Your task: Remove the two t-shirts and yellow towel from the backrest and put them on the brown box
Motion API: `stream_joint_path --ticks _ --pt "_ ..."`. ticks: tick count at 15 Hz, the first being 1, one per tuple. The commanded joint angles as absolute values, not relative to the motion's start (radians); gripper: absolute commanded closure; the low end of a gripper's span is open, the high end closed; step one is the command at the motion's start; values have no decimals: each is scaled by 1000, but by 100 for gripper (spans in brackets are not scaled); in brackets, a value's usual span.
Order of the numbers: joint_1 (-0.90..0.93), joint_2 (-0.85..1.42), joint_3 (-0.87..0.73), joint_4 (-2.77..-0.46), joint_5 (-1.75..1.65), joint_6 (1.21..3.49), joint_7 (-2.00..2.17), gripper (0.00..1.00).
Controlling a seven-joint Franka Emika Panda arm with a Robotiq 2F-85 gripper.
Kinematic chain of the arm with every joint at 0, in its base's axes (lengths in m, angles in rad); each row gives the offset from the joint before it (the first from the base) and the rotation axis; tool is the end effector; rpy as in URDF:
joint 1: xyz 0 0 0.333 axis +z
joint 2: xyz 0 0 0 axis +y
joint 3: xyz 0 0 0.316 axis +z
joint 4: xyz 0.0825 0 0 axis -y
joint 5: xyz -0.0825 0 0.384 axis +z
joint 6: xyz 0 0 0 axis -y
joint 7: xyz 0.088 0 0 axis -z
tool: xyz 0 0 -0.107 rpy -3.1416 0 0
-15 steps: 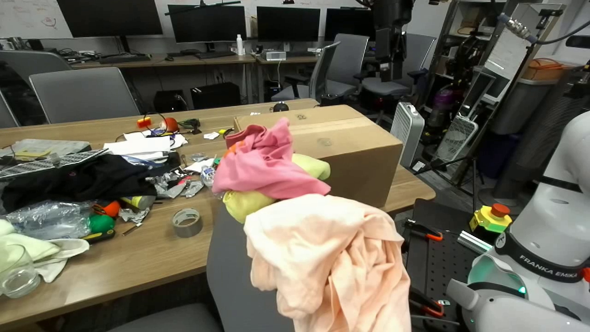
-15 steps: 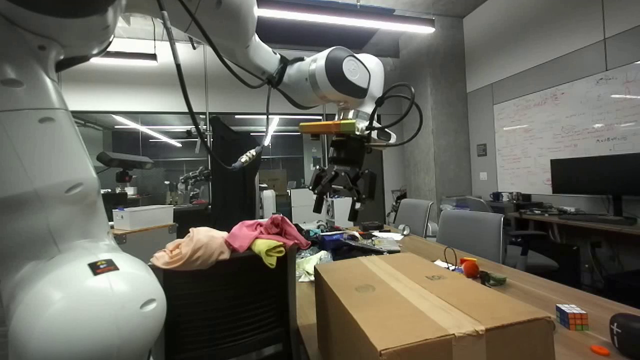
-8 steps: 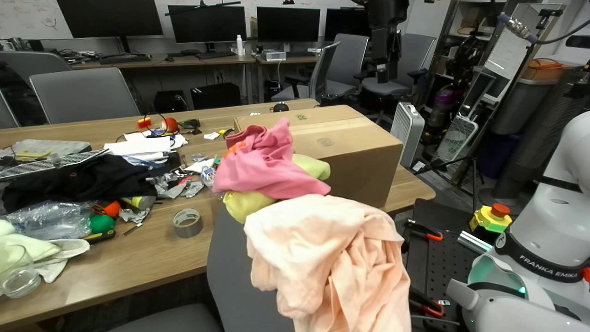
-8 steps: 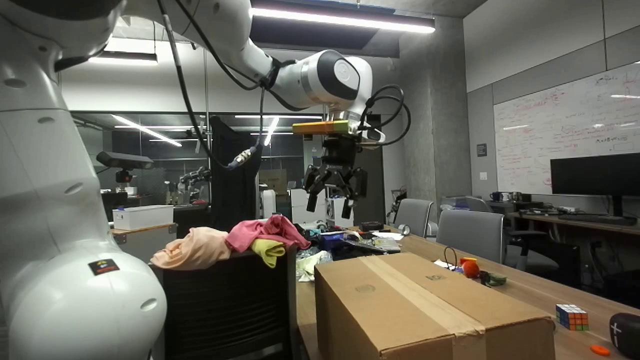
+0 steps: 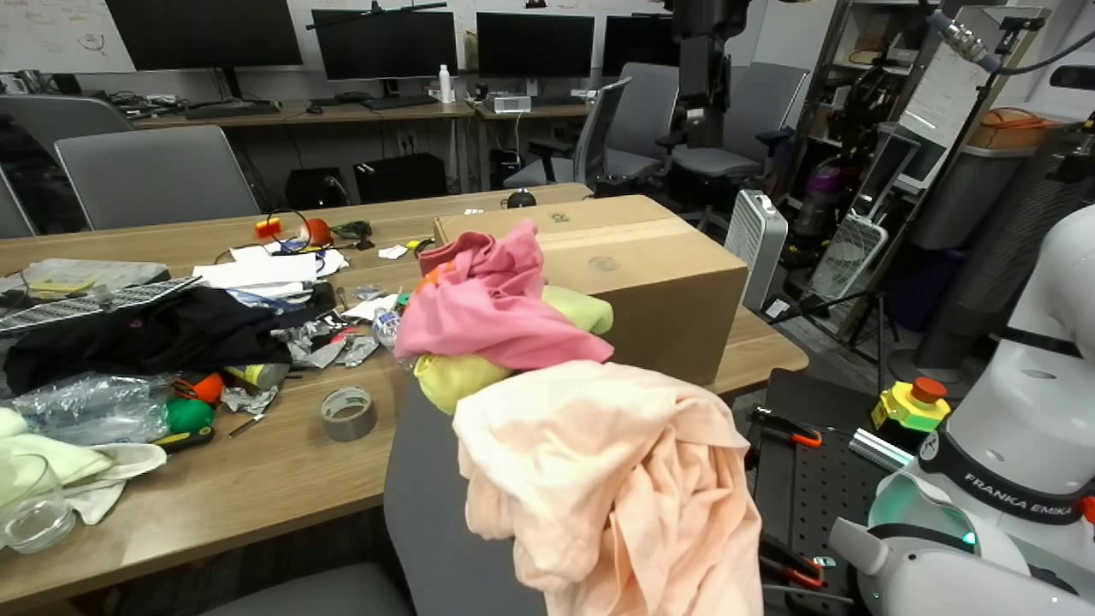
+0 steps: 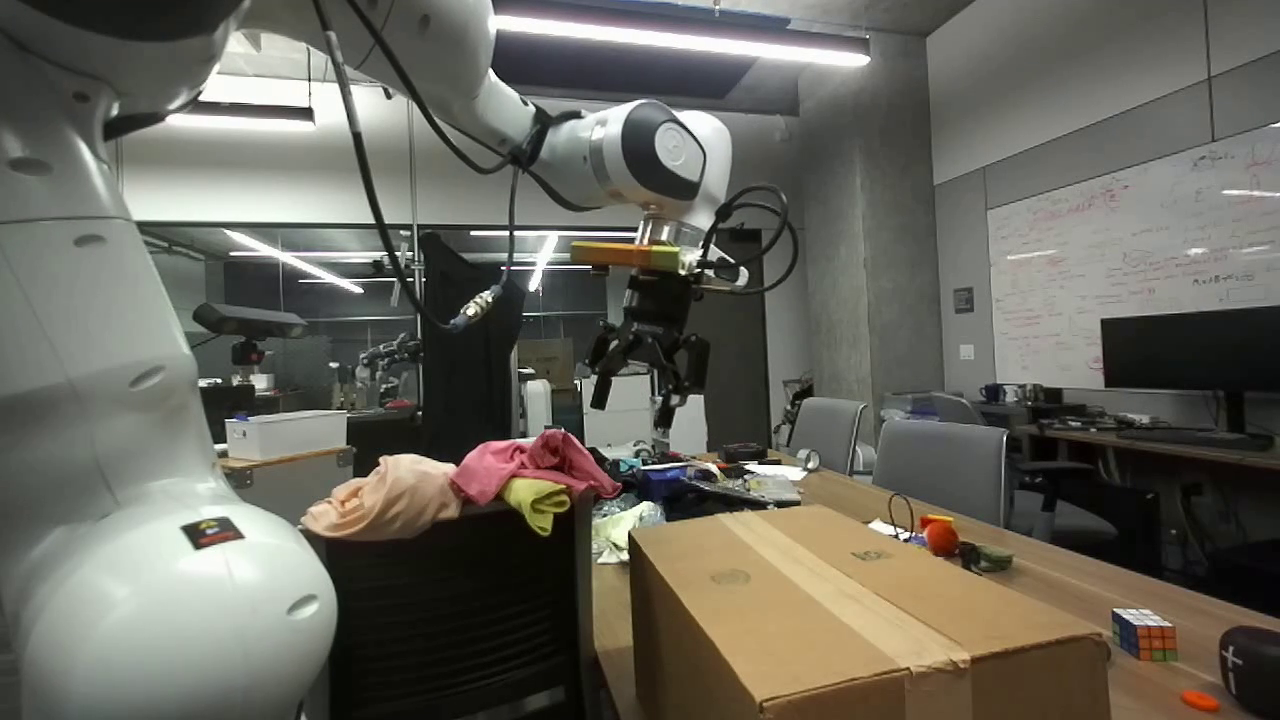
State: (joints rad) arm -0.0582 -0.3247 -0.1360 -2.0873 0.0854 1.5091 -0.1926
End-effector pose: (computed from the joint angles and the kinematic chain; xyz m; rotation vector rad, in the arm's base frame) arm 0.4217 -0.0793 0.5404 -2.9482 -0.0078 0.3376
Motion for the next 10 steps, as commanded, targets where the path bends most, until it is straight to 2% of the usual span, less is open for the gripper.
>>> stream_joint_path --ticks 1,10 --pt "-42 -336 -128 -2072 145 1494 -225 0" --pt "43 -330 -54 -2051 161 1457 -317 0"
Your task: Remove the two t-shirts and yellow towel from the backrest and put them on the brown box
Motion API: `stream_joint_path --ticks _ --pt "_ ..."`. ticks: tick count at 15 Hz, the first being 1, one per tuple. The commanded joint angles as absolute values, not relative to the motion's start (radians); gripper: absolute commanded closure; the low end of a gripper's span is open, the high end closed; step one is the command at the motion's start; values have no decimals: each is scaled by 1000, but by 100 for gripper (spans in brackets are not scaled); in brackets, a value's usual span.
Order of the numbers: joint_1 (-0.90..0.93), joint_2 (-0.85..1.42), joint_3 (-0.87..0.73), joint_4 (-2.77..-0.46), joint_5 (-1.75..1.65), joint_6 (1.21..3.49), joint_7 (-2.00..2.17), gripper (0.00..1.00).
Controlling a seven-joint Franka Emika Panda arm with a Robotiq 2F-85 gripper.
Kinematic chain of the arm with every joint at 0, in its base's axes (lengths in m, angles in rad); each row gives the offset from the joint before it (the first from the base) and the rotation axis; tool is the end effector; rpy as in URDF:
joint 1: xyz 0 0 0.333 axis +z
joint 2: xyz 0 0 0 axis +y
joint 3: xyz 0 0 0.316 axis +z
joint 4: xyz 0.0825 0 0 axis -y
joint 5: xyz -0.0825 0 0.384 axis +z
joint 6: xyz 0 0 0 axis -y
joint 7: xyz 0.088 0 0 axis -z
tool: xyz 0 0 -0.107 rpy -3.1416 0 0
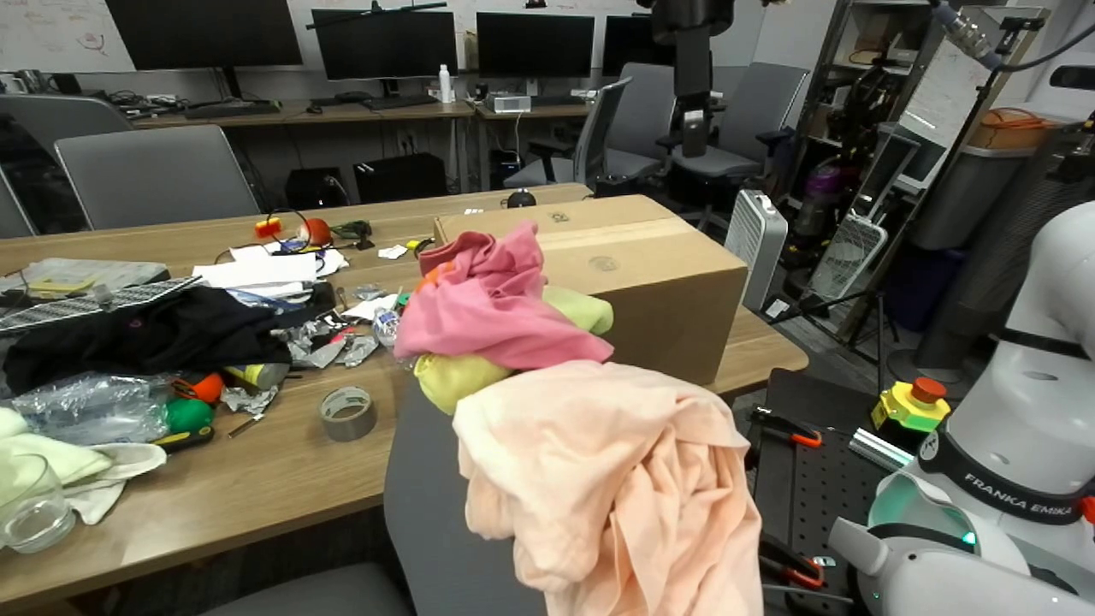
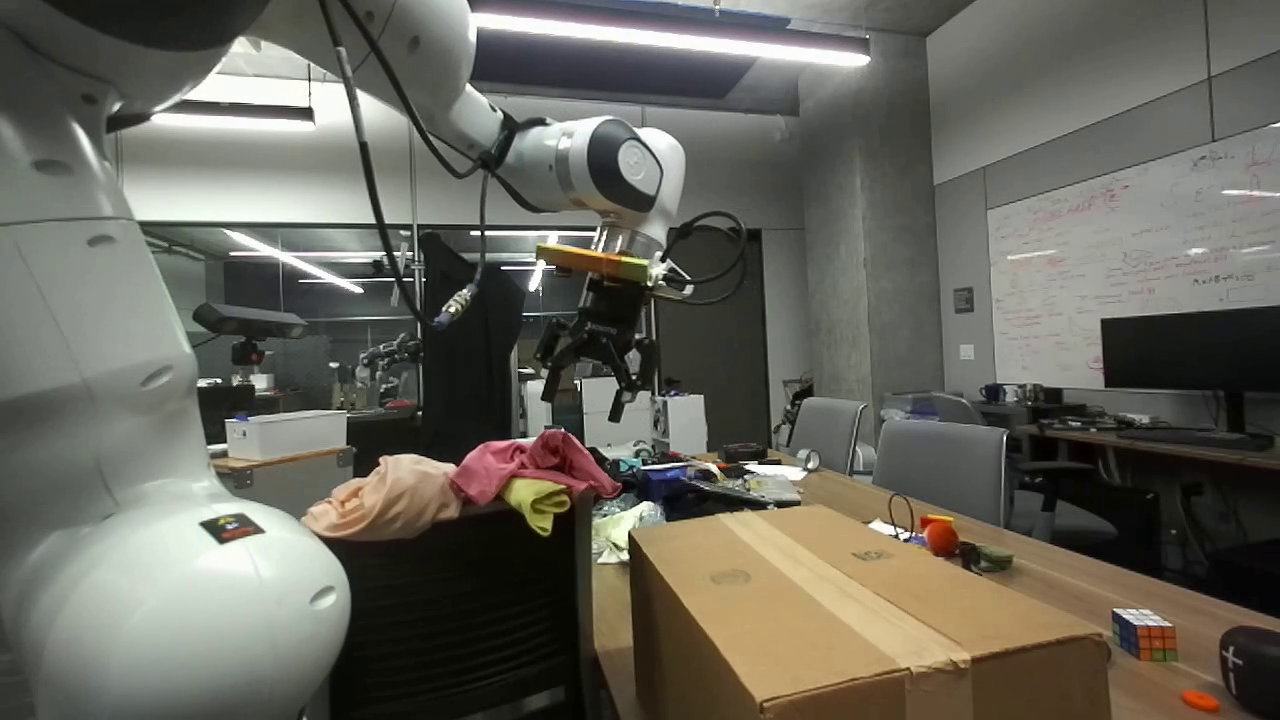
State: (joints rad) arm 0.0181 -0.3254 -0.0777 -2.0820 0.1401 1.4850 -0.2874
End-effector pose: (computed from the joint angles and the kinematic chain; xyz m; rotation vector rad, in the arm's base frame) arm 0.4262 -0.0130 0.5433 -2.8929 -0.3314 0.3525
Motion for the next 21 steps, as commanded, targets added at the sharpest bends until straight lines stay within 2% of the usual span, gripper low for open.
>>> stream_joint_path --ticks 1,6,15,21 --pt "57 -324 -37 -2046 165 1458 -309 0" --pt "91 -314 41 -2049 145 1556 -217 0" --pt "87 -243 150 -2071 121 1936 175 0" --pt "88 -175 167 -2064 69 1970 374 0"
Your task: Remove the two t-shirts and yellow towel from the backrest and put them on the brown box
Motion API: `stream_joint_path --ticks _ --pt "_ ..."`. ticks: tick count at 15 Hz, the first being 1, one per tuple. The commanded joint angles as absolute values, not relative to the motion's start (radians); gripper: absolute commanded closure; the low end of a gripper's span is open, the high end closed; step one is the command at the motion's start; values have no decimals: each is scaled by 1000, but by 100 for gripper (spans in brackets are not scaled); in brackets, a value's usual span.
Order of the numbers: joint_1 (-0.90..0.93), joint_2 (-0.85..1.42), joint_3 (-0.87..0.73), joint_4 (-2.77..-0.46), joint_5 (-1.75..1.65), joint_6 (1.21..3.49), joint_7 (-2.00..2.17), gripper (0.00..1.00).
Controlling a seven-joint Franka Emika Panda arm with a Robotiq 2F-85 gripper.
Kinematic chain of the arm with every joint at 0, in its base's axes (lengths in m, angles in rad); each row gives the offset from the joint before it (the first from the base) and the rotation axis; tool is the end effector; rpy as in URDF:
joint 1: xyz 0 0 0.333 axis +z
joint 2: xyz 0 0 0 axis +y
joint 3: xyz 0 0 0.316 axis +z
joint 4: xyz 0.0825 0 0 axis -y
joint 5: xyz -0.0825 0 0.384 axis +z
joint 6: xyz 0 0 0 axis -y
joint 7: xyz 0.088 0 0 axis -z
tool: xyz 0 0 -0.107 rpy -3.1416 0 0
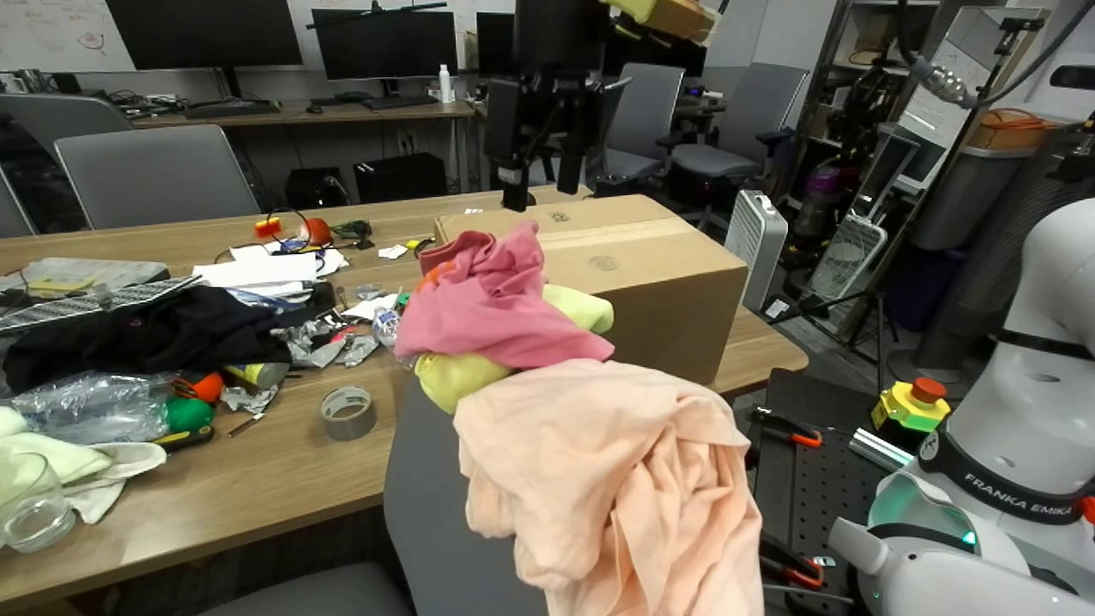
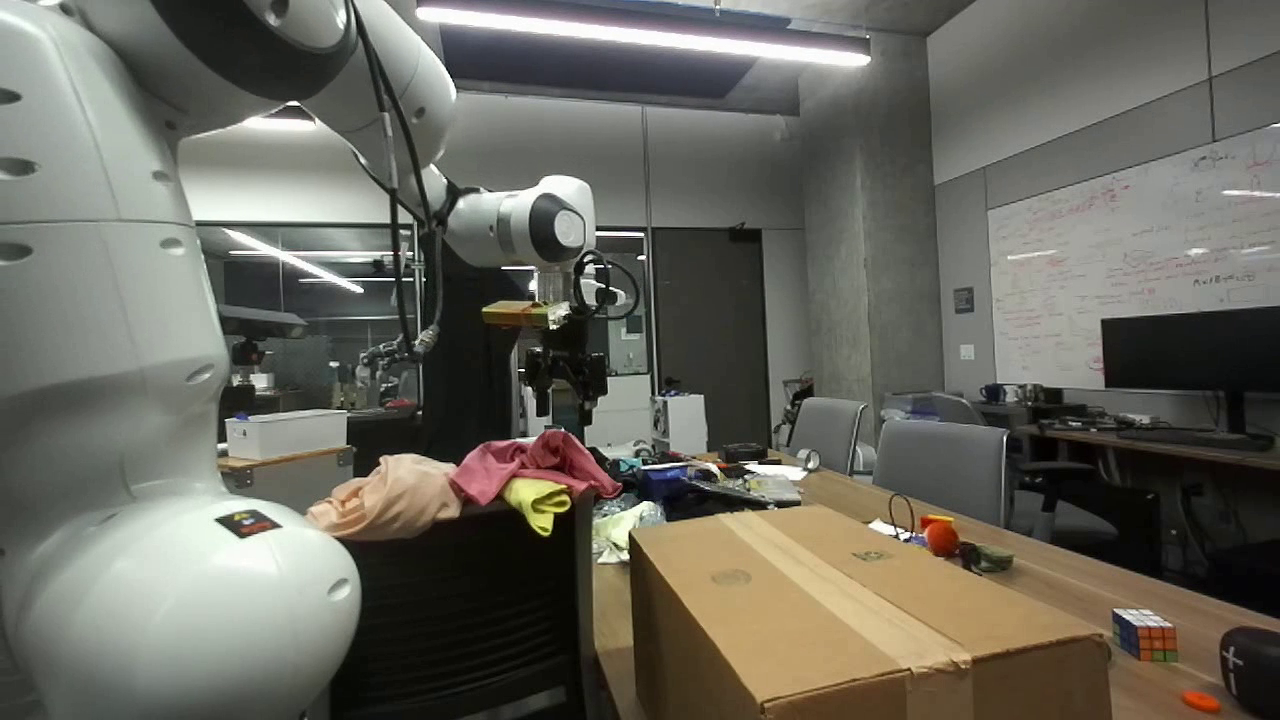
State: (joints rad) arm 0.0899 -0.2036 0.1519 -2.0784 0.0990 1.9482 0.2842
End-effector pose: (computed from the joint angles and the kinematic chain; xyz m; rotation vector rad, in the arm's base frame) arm 0.4869 0.1312 0.5215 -3.0592 0.1188 -0.0810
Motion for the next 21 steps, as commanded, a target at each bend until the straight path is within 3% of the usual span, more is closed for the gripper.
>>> stream_joint_path --ticks 1,21 --pt "90 -165 168 -2065 65 1973 392 0" --pt "137 -122 215 -2080 14 2107 449 0"
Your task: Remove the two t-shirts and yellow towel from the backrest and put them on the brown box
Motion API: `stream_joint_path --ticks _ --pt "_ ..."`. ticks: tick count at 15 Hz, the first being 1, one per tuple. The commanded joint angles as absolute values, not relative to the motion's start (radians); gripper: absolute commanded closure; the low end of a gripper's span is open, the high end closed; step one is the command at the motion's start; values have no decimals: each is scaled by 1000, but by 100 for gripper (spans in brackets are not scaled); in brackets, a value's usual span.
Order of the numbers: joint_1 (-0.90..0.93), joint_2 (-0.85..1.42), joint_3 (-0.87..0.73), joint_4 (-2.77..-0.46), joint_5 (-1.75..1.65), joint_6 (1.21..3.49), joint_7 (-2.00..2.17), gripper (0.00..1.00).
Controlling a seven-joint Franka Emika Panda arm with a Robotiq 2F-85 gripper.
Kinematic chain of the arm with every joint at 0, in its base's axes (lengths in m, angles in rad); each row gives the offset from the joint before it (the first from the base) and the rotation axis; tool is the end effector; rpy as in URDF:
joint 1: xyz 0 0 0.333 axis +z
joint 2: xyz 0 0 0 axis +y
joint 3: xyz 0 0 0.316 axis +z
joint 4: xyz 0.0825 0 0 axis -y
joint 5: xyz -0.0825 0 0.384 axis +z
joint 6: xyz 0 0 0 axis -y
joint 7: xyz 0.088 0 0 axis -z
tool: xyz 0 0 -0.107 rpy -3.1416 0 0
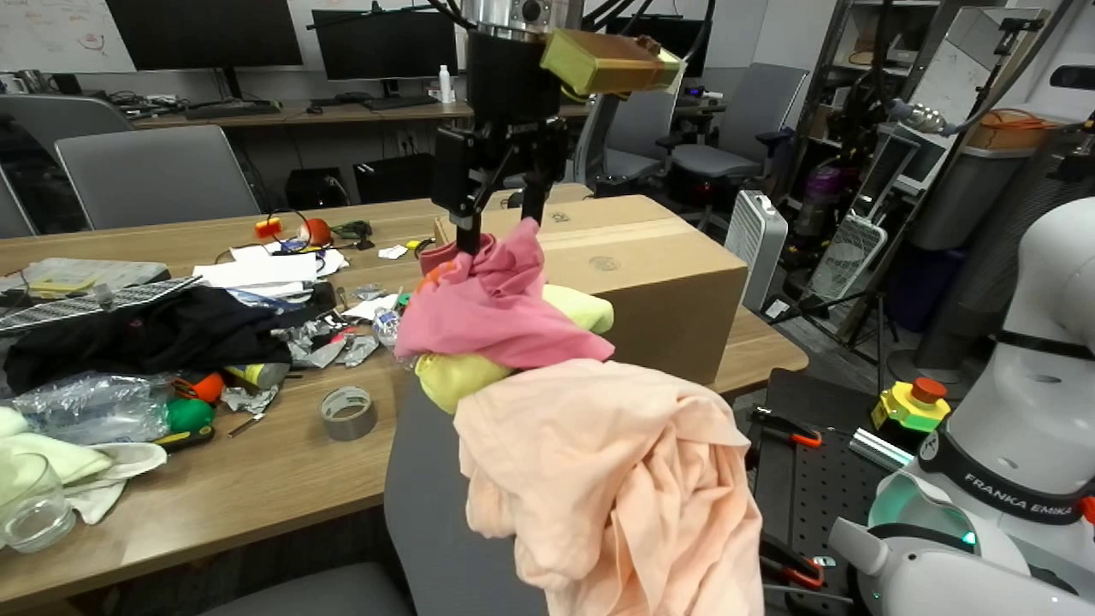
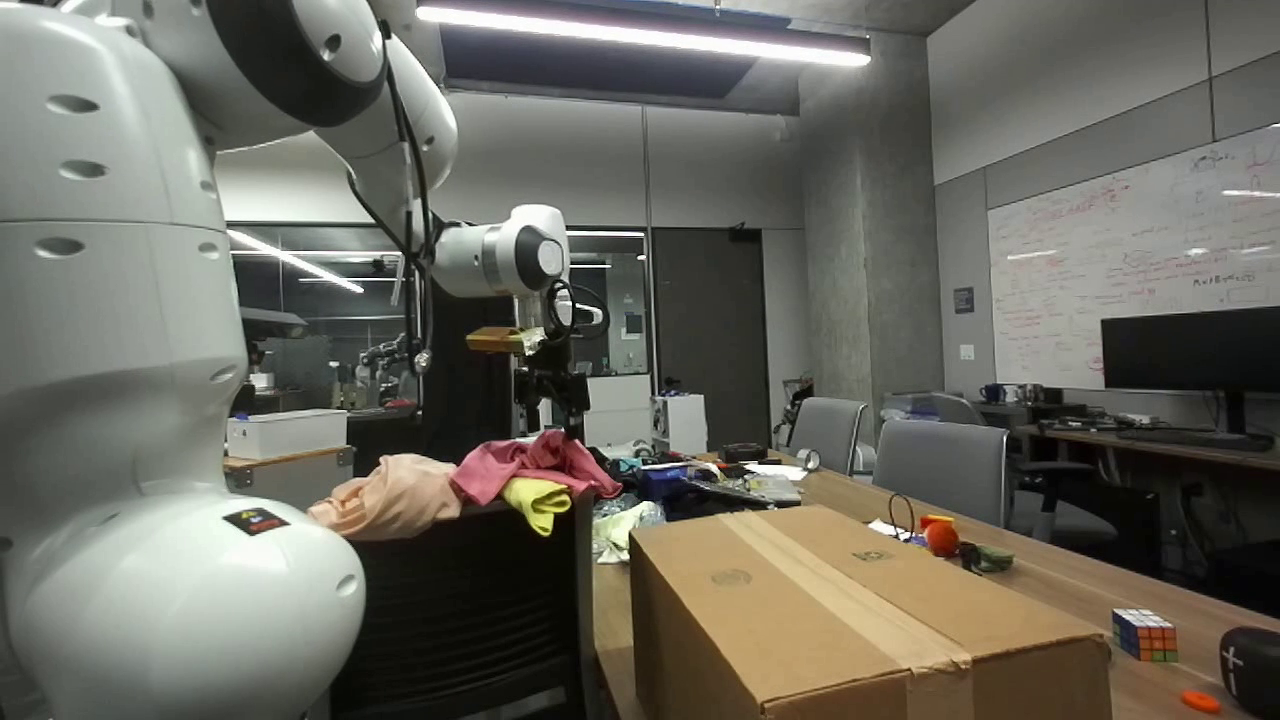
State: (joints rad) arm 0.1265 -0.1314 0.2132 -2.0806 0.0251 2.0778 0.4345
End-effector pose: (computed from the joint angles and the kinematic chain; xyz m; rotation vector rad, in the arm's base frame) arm 0.4973 0.1809 0.4954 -3.0891 0.1633 -0.1834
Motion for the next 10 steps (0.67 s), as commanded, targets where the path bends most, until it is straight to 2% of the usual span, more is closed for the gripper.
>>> stream_joint_path --ticks 1,10 --pt "138 -117 215 -2078 15 2107 450 0" --pt "162 -64 215 -2043 32 2020 441 0"
